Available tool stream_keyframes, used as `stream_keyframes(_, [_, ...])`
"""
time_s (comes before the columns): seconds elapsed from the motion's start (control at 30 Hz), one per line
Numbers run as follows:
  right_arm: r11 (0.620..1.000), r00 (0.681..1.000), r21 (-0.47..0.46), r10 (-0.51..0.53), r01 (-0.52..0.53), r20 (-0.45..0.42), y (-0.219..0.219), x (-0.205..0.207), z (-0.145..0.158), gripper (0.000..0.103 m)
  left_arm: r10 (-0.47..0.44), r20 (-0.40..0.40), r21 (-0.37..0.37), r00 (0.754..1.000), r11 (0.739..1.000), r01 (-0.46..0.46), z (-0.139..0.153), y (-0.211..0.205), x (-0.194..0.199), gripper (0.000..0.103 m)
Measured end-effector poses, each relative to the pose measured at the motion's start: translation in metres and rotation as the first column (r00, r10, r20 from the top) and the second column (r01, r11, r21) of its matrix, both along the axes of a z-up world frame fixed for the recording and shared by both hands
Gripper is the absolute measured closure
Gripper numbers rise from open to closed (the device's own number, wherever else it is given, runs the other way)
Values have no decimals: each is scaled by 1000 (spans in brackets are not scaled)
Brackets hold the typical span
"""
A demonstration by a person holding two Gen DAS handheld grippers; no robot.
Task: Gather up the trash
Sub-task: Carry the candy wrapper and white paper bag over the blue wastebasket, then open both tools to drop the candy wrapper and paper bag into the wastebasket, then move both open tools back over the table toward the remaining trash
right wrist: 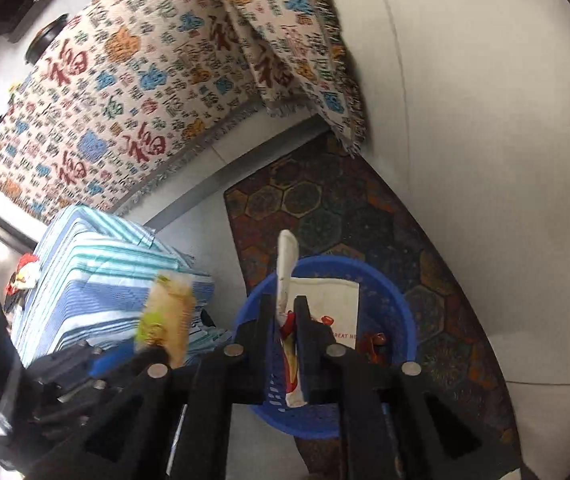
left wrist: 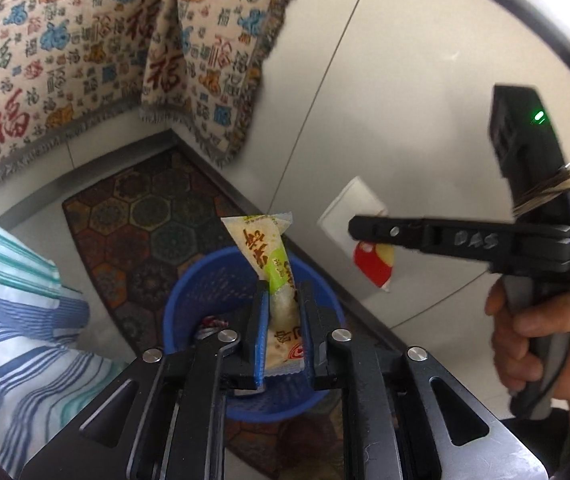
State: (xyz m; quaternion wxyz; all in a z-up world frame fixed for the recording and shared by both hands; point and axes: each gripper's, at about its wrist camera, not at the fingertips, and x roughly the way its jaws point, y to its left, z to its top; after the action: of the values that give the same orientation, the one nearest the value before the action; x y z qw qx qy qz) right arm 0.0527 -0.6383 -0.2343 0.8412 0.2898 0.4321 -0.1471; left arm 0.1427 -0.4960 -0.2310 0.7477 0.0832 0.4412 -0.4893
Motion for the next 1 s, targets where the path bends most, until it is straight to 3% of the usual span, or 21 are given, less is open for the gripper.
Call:
stream_keyframes(0.03, [1000, 1000, 13, -10, 10, 3, -3, -1, -1, 72, -3, -7, 2, 1000, 1000, 3, -5, -3, 0, 65])
stream_keyframes(0.1, [999, 1000, 21, -25, 24, 9, -6, -2, -1, 65, 7, -13, -6, 1000, 1000, -7, -10, -5, 3, 50])
stream_keyframes(0.3, [999, 1000, 42, 3, -4, 14, -4, 0, -2, 64, 57, -3, -33, 998, 998, -57, -3, 6, 11, 34])
stream_keyframes(0.53, [997, 999, 63, 40, -37, -35, 7, 9, -13, 55, 110, 24, -79, 994, 991, -108, 24, 29, 19, 31])
stream_keyframes(0.7, [998, 996, -5, 67, -68, -60, 20, 14, -7, 45, 128, 62, -97, 990, 988, -122, 39, 41, 17, 25])
stream_keyframes(0.73, [996, 994, -44, 68, -72, -82, 24, 17, -7, 45, 132, 72, -94, 989, 988, -125, 41, 43, 16, 24])
stream_keyframes(0.8, [996, 994, -24, 79, -81, -78, 24, 19, -8, 46, 135, 87, -92, 987, 988, -127, 43, 47, 15, 24])
stream_keyframes(0.93, [993, 993, -81, 82, -89, -88, 31, 21, -3, 46, 145, 89, -92, 985, 986, -137, 45, 54, 16, 24])
stream_keyframes(1.0, [995, 995, -53, 84, -87, -60, 31, 20, 0, 46, 150, 83, -90, 985, 986, -143, 46, 60, 17, 24])
